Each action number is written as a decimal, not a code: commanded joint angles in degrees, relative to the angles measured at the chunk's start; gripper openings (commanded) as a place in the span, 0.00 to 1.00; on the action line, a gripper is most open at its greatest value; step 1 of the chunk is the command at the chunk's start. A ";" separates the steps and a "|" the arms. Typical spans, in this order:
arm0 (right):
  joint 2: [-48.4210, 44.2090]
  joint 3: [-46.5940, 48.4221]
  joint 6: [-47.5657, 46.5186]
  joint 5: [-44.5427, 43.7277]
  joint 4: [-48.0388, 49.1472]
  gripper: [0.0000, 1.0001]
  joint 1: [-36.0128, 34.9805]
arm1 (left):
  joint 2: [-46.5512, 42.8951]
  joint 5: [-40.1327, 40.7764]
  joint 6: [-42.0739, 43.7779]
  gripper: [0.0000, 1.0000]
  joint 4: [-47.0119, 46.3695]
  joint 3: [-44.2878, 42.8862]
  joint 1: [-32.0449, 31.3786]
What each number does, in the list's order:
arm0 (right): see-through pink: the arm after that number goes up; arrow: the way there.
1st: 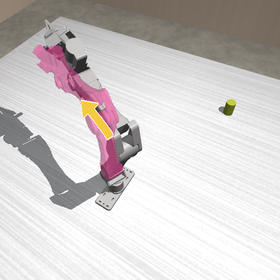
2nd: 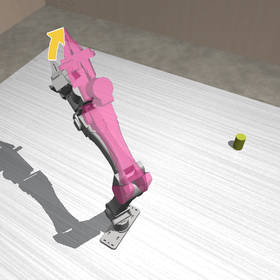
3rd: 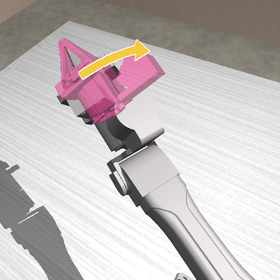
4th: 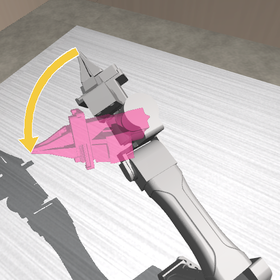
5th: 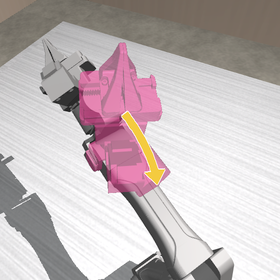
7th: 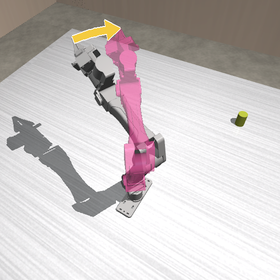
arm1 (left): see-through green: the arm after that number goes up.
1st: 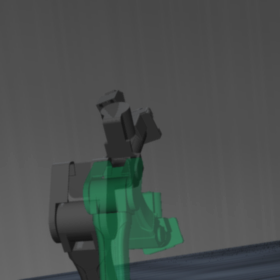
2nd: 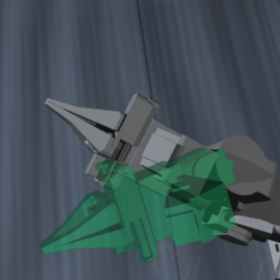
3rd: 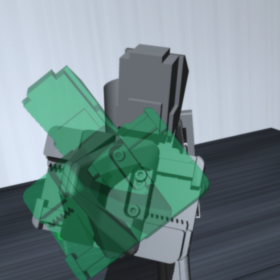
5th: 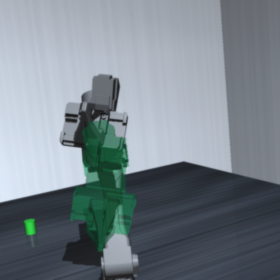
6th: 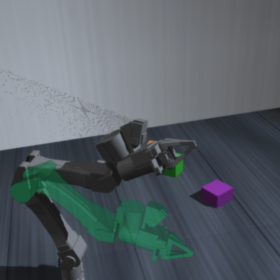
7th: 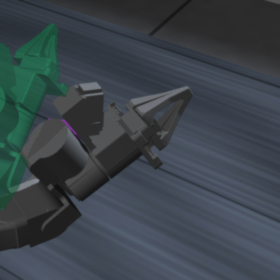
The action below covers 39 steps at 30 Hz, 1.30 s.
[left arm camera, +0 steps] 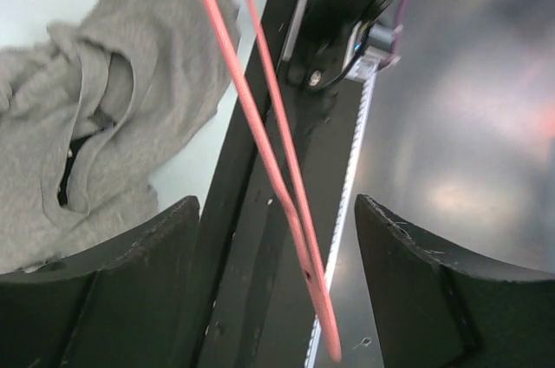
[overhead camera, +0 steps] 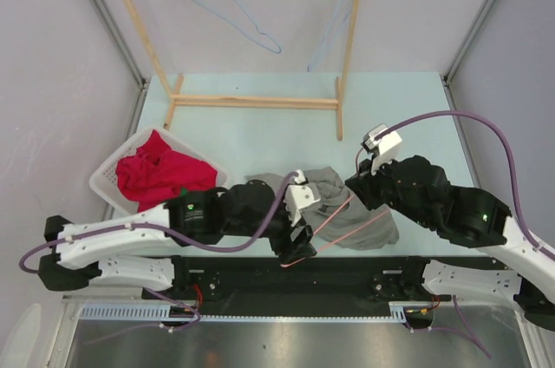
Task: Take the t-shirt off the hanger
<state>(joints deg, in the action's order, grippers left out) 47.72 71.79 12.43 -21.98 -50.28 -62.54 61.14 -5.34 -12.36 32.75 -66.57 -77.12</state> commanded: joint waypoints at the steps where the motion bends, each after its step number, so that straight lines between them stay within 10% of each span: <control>1: 0.70 2.48 0.49 1.06 0.53 0.00 -0.03 | 3.45 6.05 0.32 0.73 0.65 -2.43 -1.71; 6: 1.41 2.65 0.49 0.53 0.89 0.00 -0.03 | 5.82 2.71 -0.03 0.58 -1.20 -2.69 -1.89; 14: 0.00 1.43 2.51 1.94 3.17 0.00 -0.21 | 11.10 3.31 -0.56 0.00 1.17 -5.77 -1.89; 33: -2.99 1.69 6.38 2.91 3.43 0.02 -0.39 | 1.00 12.02 -6.27 0.00 0.82 -4.72 -1.80; 36: -3.16 1.77 6.38 2.29 4.31 0.19 -0.39 | -1.55 14.21 -6.89 0.00 1.87 -3.93 -1.80; 39: -2.55 2.65 7.70 -0.16 3.71 0.78 -0.39 | -4.18 17.38 -7.76 0.00 3.10 -2.70 -1.89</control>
<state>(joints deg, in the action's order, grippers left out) 45.17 71.81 19.09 -19.16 -45.34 -62.89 61.82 5.87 -18.06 36.71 -69.97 -78.83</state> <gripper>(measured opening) 0.447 0.031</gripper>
